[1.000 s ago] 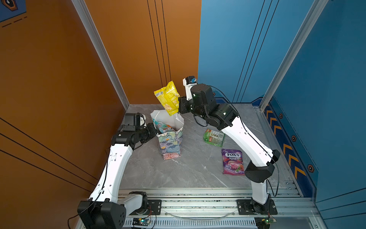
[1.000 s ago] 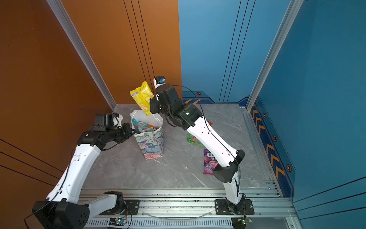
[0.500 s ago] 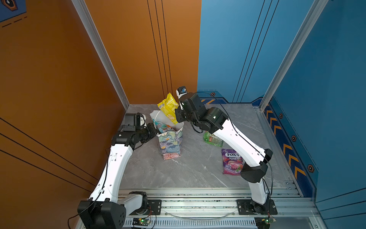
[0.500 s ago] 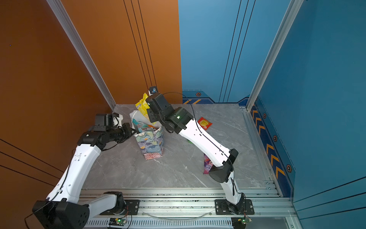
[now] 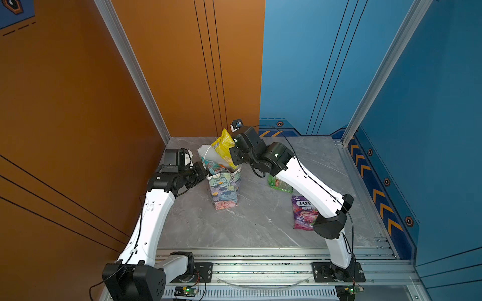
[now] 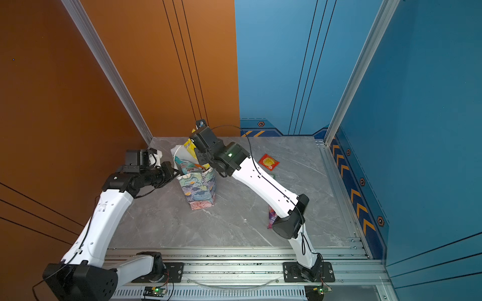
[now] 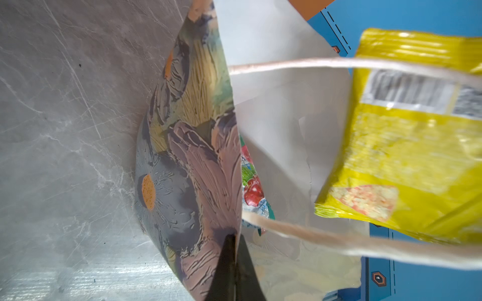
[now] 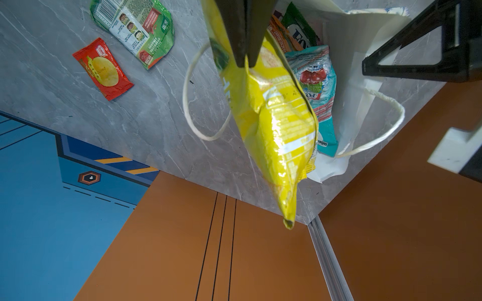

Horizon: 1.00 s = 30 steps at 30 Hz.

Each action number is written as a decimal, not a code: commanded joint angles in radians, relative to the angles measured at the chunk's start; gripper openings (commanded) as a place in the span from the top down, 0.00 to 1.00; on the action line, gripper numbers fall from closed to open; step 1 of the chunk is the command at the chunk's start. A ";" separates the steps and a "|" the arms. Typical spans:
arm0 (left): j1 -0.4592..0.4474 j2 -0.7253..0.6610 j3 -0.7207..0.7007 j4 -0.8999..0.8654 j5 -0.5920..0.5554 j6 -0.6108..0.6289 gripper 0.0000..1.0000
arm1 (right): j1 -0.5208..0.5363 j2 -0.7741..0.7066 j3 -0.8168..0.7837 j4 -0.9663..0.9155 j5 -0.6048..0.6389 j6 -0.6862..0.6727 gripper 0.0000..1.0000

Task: Place the snacks into the paper bag
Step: Place the snack in the paper bag.

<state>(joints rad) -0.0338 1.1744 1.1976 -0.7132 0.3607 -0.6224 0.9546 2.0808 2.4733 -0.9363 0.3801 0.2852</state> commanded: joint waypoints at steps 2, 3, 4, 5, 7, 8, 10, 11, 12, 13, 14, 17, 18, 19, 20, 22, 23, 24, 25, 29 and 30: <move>-0.005 -0.010 -0.016 0.009 0.026 -0.004 1.00 | -0.010 0.031 -0.022 -0.043 0.027 0.014 1.00; -0.005 -0.009 -0.017 0.010 0.025 -0.005 1.00 | -0.011 0.035 -0.022 -0.044 0.024 0.017 1.00; -0.005 -0.010 -0.017 0.010 0.026 -0.005 1.00 | -0.014 0.041 -0.022 -0.048 0.022 0.022 1.00; -0.005 -0.010 -0.018 0.012 0.026 -0.004 1.00 | -0.017 0.043 -0.022 -0.049 0.019 0.026 1.00; -0.005 -0.012 -0.019 0.011 0.027 -0.005 1.00 | -0.023 0.052 -0.023 -0.051 0.008 0.035 1.00; -0.005 -0.012 -0.019 0.011 0.026 -0.003 1.00 | -0.026 0.054 -0.024 -0.052 0.002 0.040 1.00; -0.003 -0.013 -0.019 0.011 0.027 -0.003 1.00 | -0.032 0.054 -0.023 -0.050 -0.010 0.049 0.93; -0.003 -0.014 -0.019 0.010 0.027 -0.003 1.00 | -0.038 0.052 -0.022 -0.050 -0.021 0.056 0.86; -0.003 -0.014 -0.019 0.011 0.027 -0.003 1.00 | -0.044 0.048 -0.019 -0.050 -0.036 0.064 0.79; -0.002 -0.015 -0.019 0.010 0.027 -0.003 1.00 | -0.053 0.041 -0.017 -0.045 -0.058 0.072 0.73; -0.002 -0.015 -0.020 0.010 0.027 -0.003 1.00 | -0.062 0.029 -0.019 -0.035 -0.082 0.079 0.67; 0.000 -0.013 -0.019 0.011 0.029 -0.003 1.00 | -0.092 0.000 -0.043 0.020 -0.184 0.102 0.59; 0.000 -0.014 -0.020 0.010 0.030 -0.002 1.00 | -0.107 -0.040 -0.058 0.040 -0.215 0.116 0.58; 0.000 -0.013 -0.018 0.011 0.032 -0.002 1.00 | -0.124 -0.060 -0.078 0.067 -0.255 0.131 0.58; 0.001 -0.013 -0.018 0.010 0.032 -0.003 1.00 | -0.141 -0.082 -0.105 0.092 -0.289 0.148 0.58; 0.003 -0.016 -0.019 0.011 0.029 -0.001 1.00 | -0.172 -0.125 -0.165 0.151 -0.347 0.174 0.58; 0.003 -0.018 -0.021 0.011 0.030 -0.001 1.00 | -0.183 -0.152 -0.196 0.174 -0.360 0.184 0.58; 0.004 -0.019 -0.022 0.010 0.030 -0.001 1.00 | -0.192 -0.173 -0.218 0.188 -0.364 0.186 0.58; 0.006 -0.019 -0.023 0.010 0.031 -0.002 1.00 | -0.199 -0.196 -0.243 0.199 -0.366 0.185 0.58; 0.009 -0.014 -0.021 0.010 0.035 0.001 1.00 | -0.236 -0.293 -0.356 0.237 -0.420 0.178 0.54; 0.009 -0.012 -0.020 0.010 0.035 0.000 1.00 | -0.245 -0.319 -0.389 0.246 -0.438 0.181 0.53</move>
<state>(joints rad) -0.0322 1.1740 1.1931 -0.7052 0.3683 -0.6220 0.7200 1.8259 2.1464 -0.7475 0.0204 0.4473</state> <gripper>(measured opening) 0.046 0.465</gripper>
